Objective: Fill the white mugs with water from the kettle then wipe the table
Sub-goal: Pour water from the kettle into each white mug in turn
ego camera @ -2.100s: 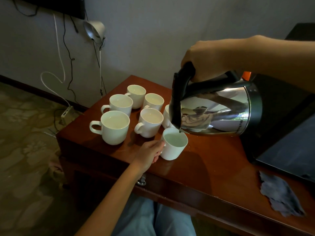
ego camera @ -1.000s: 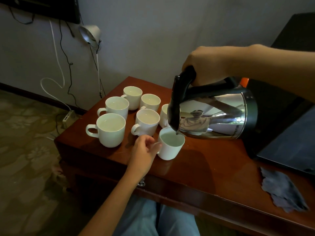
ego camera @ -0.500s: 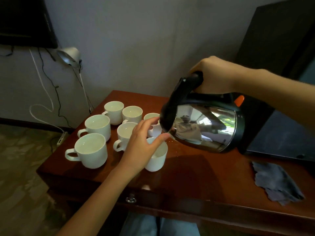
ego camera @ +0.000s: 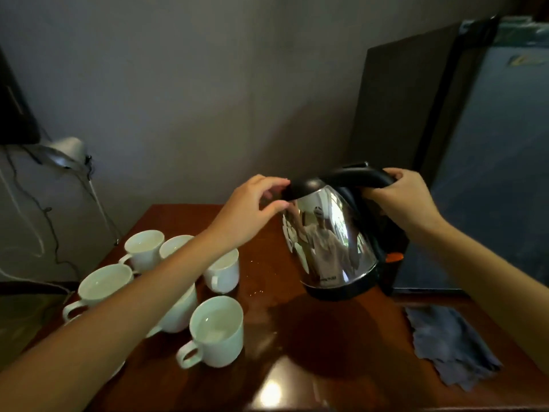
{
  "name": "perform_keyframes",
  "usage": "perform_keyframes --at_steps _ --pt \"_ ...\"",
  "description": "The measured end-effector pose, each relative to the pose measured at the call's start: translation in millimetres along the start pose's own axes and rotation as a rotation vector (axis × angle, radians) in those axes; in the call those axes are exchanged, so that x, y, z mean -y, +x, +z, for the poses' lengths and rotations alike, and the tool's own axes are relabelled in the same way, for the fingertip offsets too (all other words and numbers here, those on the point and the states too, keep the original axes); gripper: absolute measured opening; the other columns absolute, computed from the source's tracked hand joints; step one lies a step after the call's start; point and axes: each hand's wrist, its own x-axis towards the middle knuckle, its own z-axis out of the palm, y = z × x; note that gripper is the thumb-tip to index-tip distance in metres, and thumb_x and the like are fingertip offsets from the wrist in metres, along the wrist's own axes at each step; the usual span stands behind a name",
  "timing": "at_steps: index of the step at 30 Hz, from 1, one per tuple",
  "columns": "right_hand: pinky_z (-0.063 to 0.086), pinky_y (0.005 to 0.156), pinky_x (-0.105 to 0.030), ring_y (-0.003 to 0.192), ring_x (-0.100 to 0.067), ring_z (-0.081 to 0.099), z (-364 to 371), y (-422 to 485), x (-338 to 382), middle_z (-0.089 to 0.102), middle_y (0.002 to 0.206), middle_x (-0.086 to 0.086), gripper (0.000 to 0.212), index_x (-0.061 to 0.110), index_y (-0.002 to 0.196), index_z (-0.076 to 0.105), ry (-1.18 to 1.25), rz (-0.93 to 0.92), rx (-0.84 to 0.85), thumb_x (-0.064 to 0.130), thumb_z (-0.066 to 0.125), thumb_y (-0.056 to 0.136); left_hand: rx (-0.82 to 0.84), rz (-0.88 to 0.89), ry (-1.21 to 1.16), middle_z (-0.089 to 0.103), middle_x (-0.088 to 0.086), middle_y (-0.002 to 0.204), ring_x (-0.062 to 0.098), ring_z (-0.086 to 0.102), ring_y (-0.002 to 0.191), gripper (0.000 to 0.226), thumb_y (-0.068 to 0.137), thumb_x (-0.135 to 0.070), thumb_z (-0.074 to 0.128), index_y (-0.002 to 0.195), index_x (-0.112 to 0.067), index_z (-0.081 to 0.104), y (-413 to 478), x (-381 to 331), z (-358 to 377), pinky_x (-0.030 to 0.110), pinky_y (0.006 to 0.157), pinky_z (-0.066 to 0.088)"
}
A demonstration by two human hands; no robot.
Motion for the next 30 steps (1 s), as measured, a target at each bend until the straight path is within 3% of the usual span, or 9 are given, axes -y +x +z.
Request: perform_keyframes --at_steps 2,4,8,13,15,18,23,27,30 --pt "0.053 0.062 -0.032 0.067 -0.019 0.065 -4.6 3.0 -2.3 0.069 0.079 -0.012 0.01 0.013 0.087 0.068 0.088 0.03 -0.023 0.013 0.07 0.078 0.01 0.025 -0.009 0.059 -0.005 0.11 0.005 0.055 0.098 0.036 0.088 -0.025 0.062 0.125 -0.026 0.058 25.9 2.4 1.5 0.014 0.08 0.043" --pt "0.051 0.063 -0.034 0.074 -0.025 0.064 -5.8 6.4 -5.7 0.068 0.084 -0.015 0.017 0.008 0.093 0.067 0.192 0.046 -0.033 0.012 0.071 0.077 0.014 0.027 -0.034 0.062 -0.003 0.108 0.007 0.059 0.095 0.036 0.086 -0.024 0.066 0.121 -0.027 0.06 45.1 8.7 8.1 0.022 0.082 0.048" --pt "0.055 0.068 -0.031 0.079 -0.016 0.066 6.8 12.8 -14.0 0.068 0.085 -0.003 0.02 0.02 0.089 0.065 0.229 -0.004 -0.157 0.026 0.076 0.073 0.006 -0.046 -0.158 0.065 -0.001 0.106 0.01 0.063 0.094 0.039 0.084 -0.016 0.067 0.122 -0.025 0.06 68.7 21.2 28.6 0.029 0.084 0.053" --pt "0.056 0.07 -0.031 0.081 -0.015 0.066 30.4 34.6 -32.5 0.066 0.085 0.002 0.02 0.024 0.089 0.062 0.288 0.024 -0.372 0.033 0.073 0.076 -0.014 -0.361 -0.402 0.061 0.004 0.116 0.017 0.059 0.104 0.045 0.089 -0.016 0.062 0.133 -0.017 0.05 89.7 37.1 60.3 0.029 0.088 0.048" --pt "0.055 0.071 -0.029 0.081 -0.012 0.065 41.2 44.4 -40.4 0.065 0.086 0.003 0.022 0.022 0.094 0.062 0.312 0.016 -0.438 0.034 0.071 0.078 0.041 -0.47 -0.491 0.062 0.006 0.114 0.017 0.058 0.101 0.041 0.093 -0.018 0.055 0.134 -0.013 0.05 96.3 40.6 74.4 0.027 0.08 0.047" --pt "0.05 0.068 -0.02 0.075 -0.001 0.061 54.7 56.7 -48.7 0.061 0.082 0.009 0.014 0.034 0.085 0.055 0.296 -0.007 -0.491 0.034 0.068 0.081 0.071 -0.533 -0.584 0.06 -0.002 0.103 0.014 0.056 0.097 0.033 0.097 -0.017 0.05 0.13 -0.013 0.052 105.5 43.6 90.2 0.021 0.07 0.044" --pt "0.043 0.065 -0.014 0.08 0.0 0.058 66.4 80.7 -66.6 0.057 0.085 0.012 0.016 0.032 0.093 0.051 0.322 0.039 -0.48 0.033 0.065 0.084 0.146 -0.546 -0.614 0.054 -0.005 0.113 0.013 0.049 0.108 0.044 0.095 -0.003 0.047 0.137 -0.017 0.044 126.8 54.2 113.7 0.027 0.087 0.04" --pt "0.039 0.066 -0.014 0.083 0.001 0.055 78.2 92.8 -88.0 0.055 0.089 0.014 0.023 0.029 0.103 0.047 0.371 0.109 -0.457 0.034 0.061 0.086 0.173 -0.602 -0.598 0.043 0.001 0.142 0.022 0.039 0.132 0.063 0.093 0.006 0.041 0.148 -0.02 0.025 141.6 69.8 133.7 0.036 0.105 0.036" --pt "0.037 0.065 -0.012 0.078 0.007 0.051 87.1 96.0 -103.6 0.051 0.086 0.018 0.022 0.031 0.103 0.044 0.382 0.136 -0.453 0.032 0.06 0.087 0.196 -0.638 -0.608 0.038 0.005 0.147 0.024 0.034 0.136 0.064 0.093 0.01 0.035 0.149 -0.02 0.024 144.9 82.5 145.2 0.038 0.11 0.033"
